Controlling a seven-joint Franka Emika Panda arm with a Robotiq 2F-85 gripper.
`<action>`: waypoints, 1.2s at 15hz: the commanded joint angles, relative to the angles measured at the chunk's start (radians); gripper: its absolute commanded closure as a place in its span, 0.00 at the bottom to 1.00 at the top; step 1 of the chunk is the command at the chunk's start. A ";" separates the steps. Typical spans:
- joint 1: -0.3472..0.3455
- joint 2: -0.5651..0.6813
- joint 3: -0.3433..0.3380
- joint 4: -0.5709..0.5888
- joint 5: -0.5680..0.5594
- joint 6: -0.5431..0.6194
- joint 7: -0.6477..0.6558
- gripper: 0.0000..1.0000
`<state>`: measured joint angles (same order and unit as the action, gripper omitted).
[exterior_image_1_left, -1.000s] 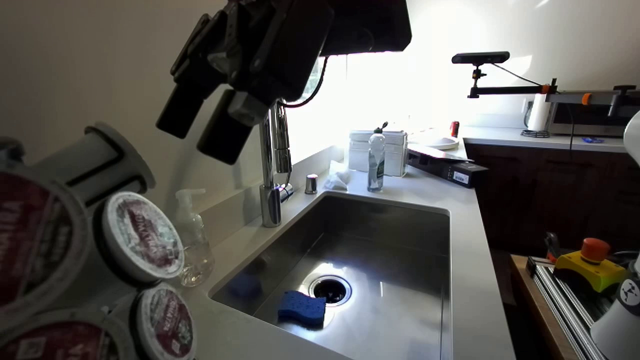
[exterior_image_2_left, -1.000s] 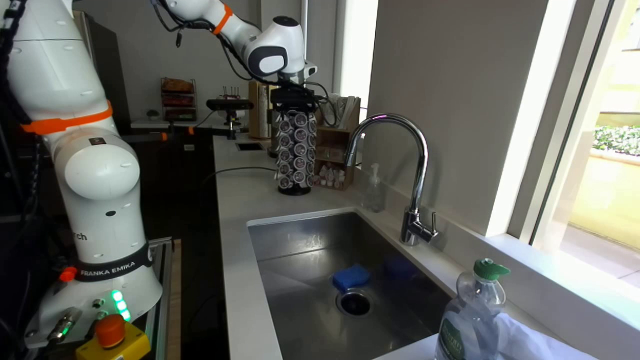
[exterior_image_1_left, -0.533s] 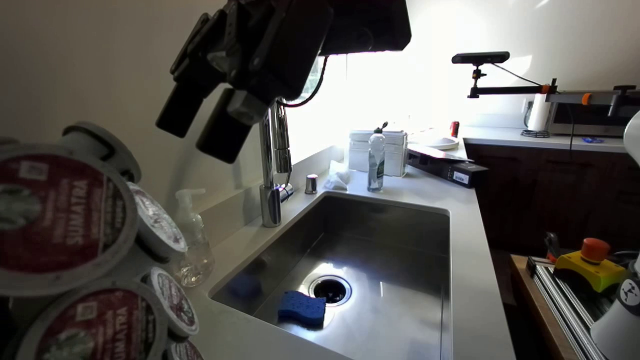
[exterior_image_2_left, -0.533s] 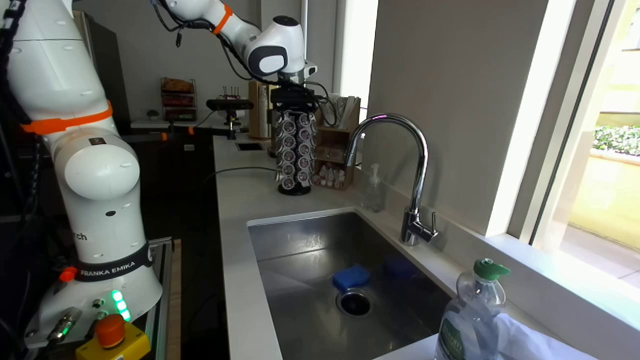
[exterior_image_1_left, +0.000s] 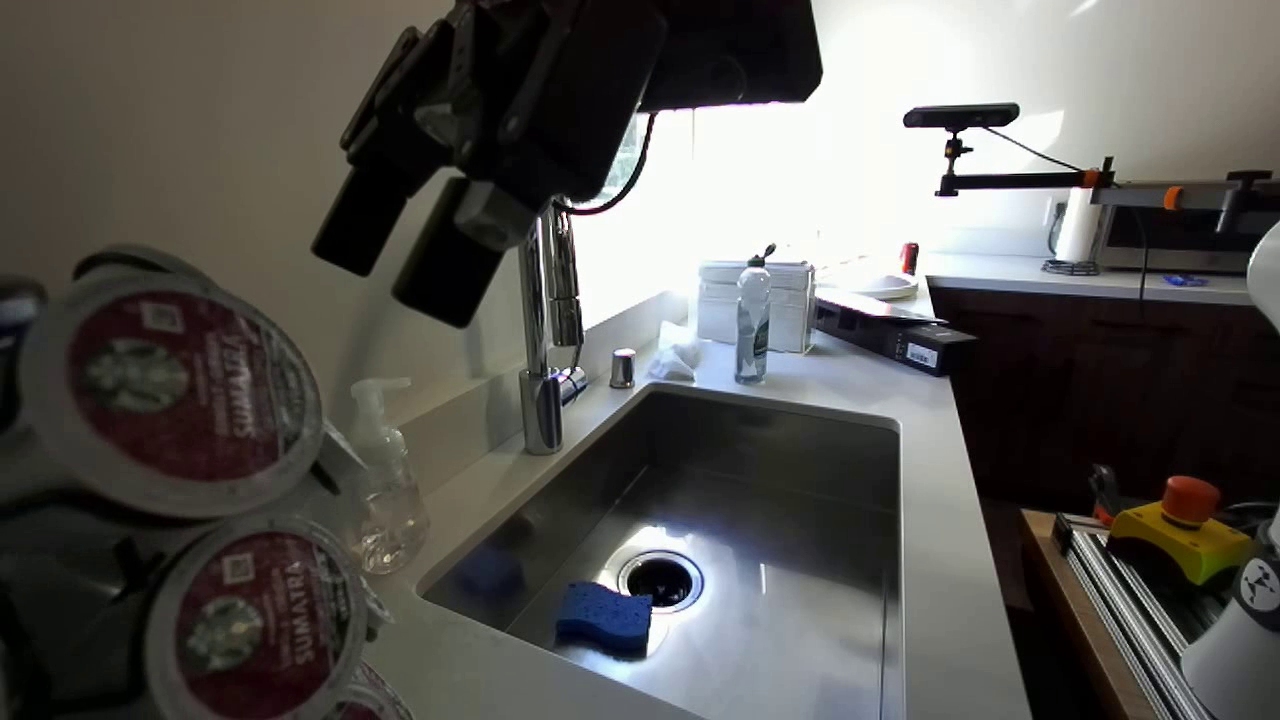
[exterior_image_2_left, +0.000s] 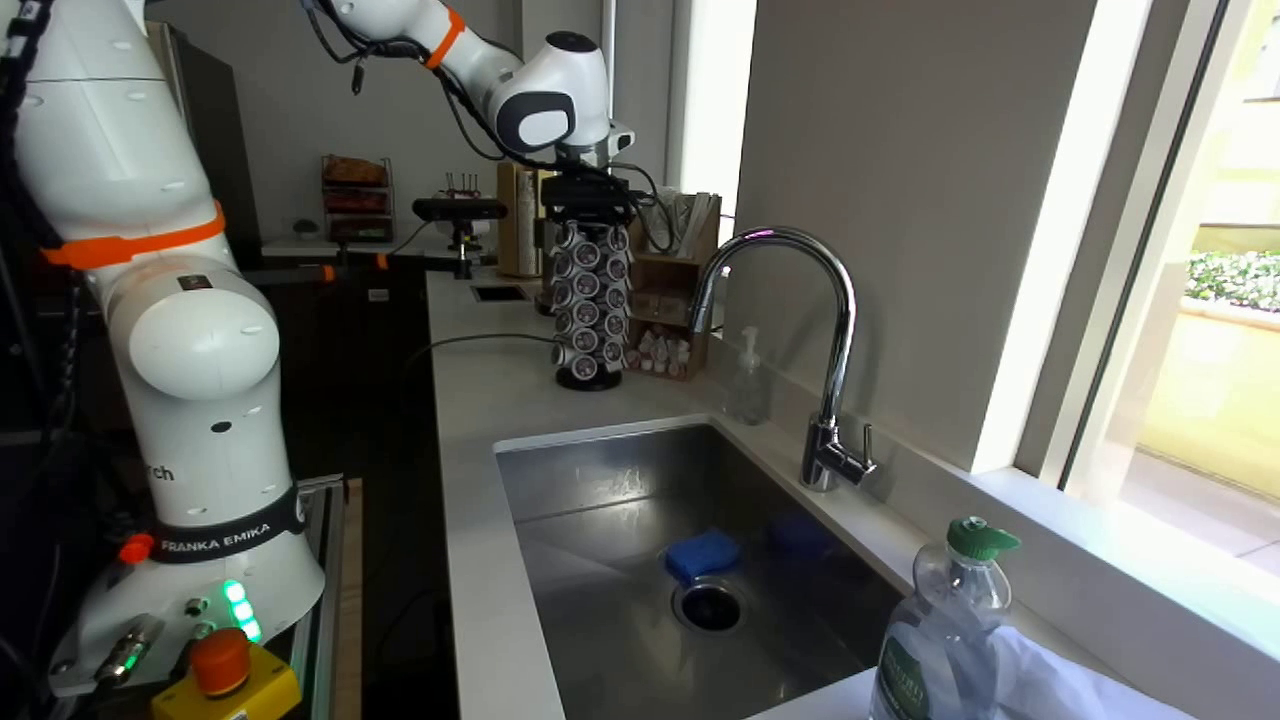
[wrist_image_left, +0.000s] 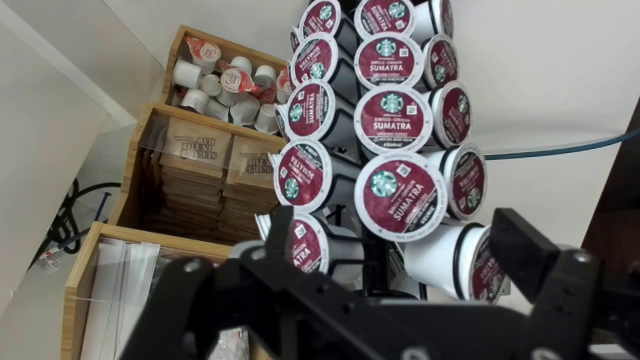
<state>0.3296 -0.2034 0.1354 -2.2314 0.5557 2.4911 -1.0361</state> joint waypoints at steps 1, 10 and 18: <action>0.000 -0.003 0.004 0.003 -0.007 -0.010 0.007 0.00; 0.008 -0.045 0.025 -0.010 -0.027 -0.027 0.075 0.00; 0.019 -0.044 0.039 -0.030 -0.027 0.012 0.119 0.00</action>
<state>0.3399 -0.2314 0.1671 -2.2360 0.5460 2.4900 -0.9533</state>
